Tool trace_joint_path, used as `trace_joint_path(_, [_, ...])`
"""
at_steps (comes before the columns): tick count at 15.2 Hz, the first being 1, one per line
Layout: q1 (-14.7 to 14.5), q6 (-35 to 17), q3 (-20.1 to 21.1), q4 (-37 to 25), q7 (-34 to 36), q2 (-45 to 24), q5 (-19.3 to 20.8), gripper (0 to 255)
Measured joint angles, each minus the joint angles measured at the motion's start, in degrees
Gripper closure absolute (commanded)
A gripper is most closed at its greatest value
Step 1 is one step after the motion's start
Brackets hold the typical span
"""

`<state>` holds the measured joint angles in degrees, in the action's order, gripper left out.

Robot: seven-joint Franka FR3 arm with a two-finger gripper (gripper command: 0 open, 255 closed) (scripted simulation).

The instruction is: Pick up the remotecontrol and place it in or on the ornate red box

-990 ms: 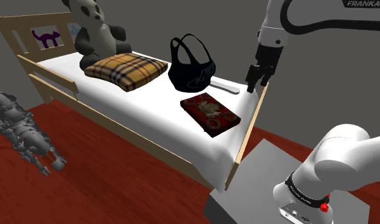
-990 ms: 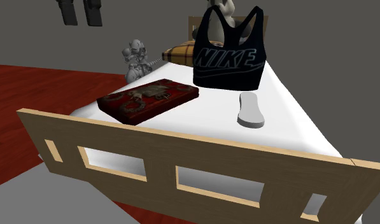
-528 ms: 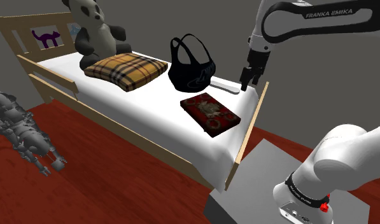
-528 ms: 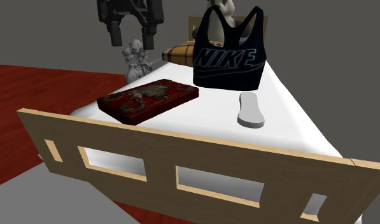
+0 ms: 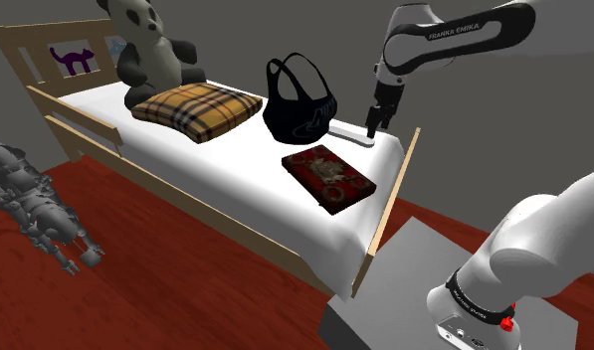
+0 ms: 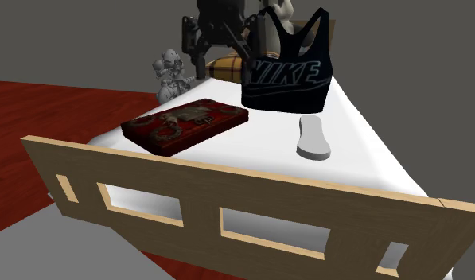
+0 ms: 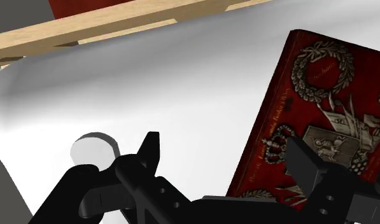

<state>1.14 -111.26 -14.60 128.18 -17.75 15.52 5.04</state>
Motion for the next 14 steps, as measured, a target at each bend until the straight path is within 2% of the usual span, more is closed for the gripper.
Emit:
trace_joint_path(6, [0.8,-5.5,-3.5,-7.9,-9.2,-13.0,-2.9,0])
trace_joint_path(14, [4.1,-7.0,-4.4,-24.9,-20.7,-31.7,-9.5,0])
